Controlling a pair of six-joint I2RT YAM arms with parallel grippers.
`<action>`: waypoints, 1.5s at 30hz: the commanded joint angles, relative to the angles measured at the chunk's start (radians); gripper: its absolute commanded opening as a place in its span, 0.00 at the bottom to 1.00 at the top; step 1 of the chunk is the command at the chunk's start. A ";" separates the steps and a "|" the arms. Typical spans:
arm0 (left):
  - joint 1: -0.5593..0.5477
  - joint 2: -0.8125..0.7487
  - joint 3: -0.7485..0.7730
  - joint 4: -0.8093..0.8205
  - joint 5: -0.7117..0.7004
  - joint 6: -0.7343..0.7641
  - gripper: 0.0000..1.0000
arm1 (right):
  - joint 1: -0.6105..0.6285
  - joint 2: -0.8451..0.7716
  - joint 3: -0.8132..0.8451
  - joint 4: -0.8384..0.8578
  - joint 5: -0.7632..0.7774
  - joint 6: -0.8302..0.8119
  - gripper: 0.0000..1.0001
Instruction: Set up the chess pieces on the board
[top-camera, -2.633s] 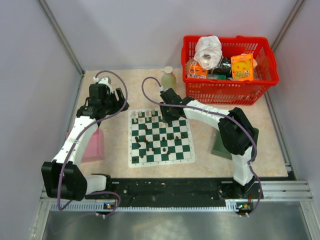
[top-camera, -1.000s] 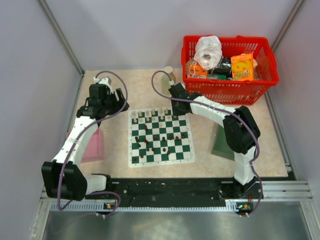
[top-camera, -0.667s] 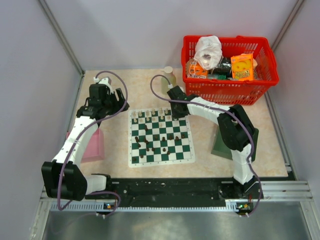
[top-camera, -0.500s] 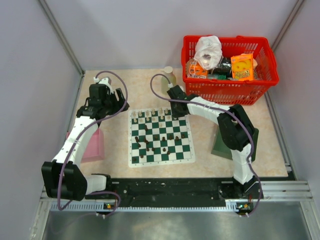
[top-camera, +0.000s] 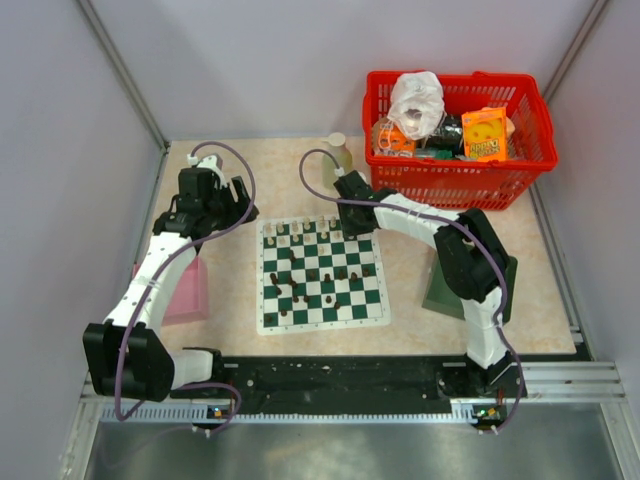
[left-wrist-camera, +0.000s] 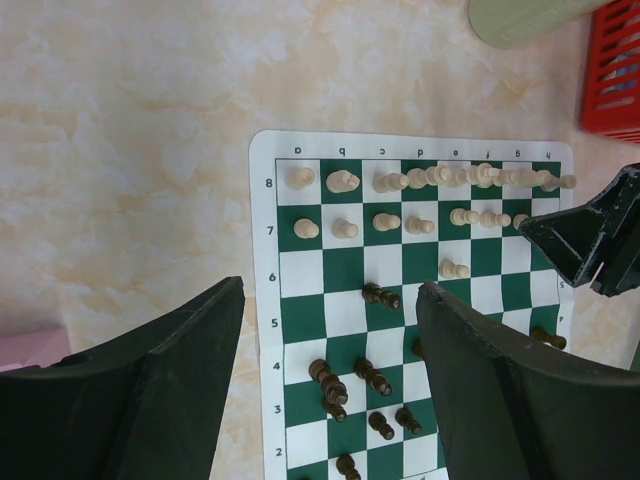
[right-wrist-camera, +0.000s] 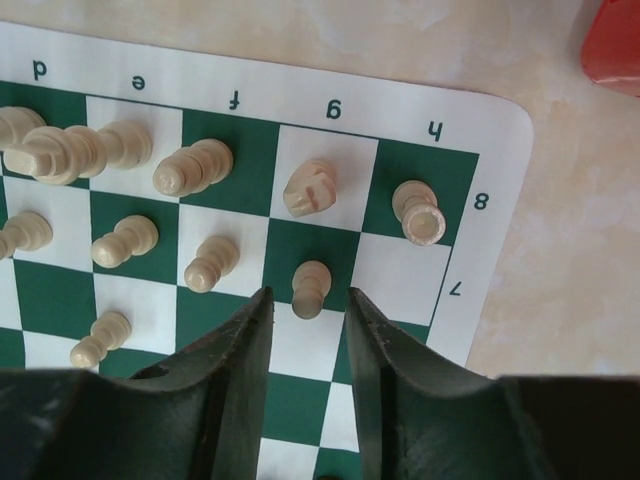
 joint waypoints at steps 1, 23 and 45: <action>0.006 -0.003 -0.003 0.033 0.009 -0.001 0.75 | -0.005 -0.046 0.050 0.012 -0.013 -0.013 0.37; 0.007 -0.036 -0.017 0.031 -0.055 -0.003 0.77 | 0.153 -0.003 0.135 0.010 -0.155 0.059 0.43; 0.013 -0.033 -0.017 0.039 -0.055 0.002 0.85 | 0.159 0.093 0.191 -0.039 -0.102 0.041 0.31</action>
